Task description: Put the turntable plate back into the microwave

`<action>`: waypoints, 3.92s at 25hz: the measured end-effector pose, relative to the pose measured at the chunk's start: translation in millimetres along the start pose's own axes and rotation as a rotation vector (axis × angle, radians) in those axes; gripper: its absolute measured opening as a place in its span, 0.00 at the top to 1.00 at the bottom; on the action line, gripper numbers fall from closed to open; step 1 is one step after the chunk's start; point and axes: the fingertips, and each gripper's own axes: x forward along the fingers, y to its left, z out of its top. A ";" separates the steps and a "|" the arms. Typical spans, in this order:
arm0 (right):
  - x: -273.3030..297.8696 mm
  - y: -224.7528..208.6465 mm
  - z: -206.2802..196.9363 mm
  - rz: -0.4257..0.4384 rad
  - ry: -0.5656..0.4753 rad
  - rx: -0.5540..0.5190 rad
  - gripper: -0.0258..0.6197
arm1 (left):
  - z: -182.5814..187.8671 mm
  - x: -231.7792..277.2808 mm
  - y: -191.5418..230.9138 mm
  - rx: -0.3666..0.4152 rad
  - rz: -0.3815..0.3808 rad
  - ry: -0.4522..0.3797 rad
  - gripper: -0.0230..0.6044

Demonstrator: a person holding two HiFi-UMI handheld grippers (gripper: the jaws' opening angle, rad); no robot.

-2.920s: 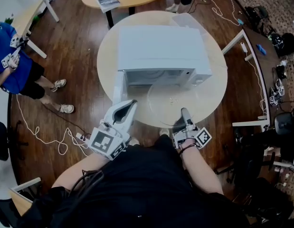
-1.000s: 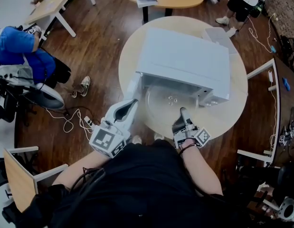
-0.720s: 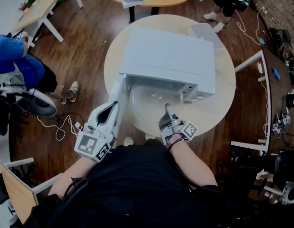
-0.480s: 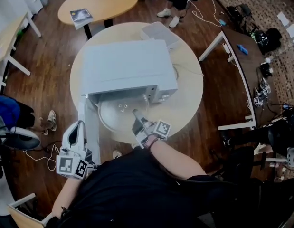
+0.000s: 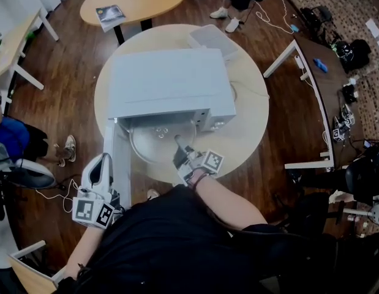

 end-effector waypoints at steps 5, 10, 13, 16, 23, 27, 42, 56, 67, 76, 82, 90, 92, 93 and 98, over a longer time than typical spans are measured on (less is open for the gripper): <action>-1.8 -9.4 9.1 -0.014 -0.010 -0.009 0.91 | -2.4 3.8 -3.5 0.018 -0.001 -0.003 0.95; -0.7 -9.6 8.1 -0.015 -0.004 -0.014 0.91 | 2.6 -1.3 -6.4 0.037 0.011 -0.008 0.95; -0.1 -10.5 11.5 -0.017 -0.007 -0.019 0.91 | 4.0 -2.7 -6.0 0.039 0.020 -0.010 0.95; 2.0 -9.6 14.0 -0.016 -0.013 -0.013 0.91 | 4.1 -3.0 -4.6 0.036 0.029 -0.011 0.95; 14.4 -10.4 12.7 0.003 -0.014 -0.030 0.91 | 9.2 -6.7 0.2 0.051 0.035 0.006 0.95; 17.2 -8.9 17.4 0.004 -0.013 -0.007 0.91 | 4.5 -3.4 -3.0 0.046 0.037 0.010 0.95; 32.8 -15.9 12.5 -0.009 0.029 0.012 0.91 | -0.5 1.7 -4.9 0.064 0.049 0.031 0.95; 50.0 -18.2 21.3 -0.011 0.028 -0.001 0.91 | 2.9 -1.0 2.6 0.055 0.079 0.034 0.95; 60.0 -20.5 23.4 -0.013 0.024 0.009 0.91 | 2.4 -2.6 0.1 0.083 0.073 0.044 0.95; 62.6 -21.7 25.0 -0.018 0.035 0.008 0.91 | 5.0 -5.0 -2.1 0.093 0.077 0.037 0.95; 65.3 -27.6 30.8 -0.033 0.036 0.000 0.91 | 2.5 -3.3 -1.6 0.087 0.098 0.043 0.95; 71.4 -32.9 35.4 -0.027 0.024 0.001 0.91 | -0.9 -2.9 0.2 0.093 0.107 0.054 0.95; 73.7 -34.3 34.5 -0.029 0.021 0.007 0.91 | -0.4 -4.0 1.1 0.089 0.112 0.054 0.95; 74.2 -34.3 34.4 -0.031 0.018 0.010 0.91 | 0.1 -4.4 1.1 0.086 0.113 0.054 0.95; 74.5 -36.3 36.1 -0.035 0.009 0.010 0.91 | -0.3 -5.9 2.0 0.090 0.118 0.063 0.95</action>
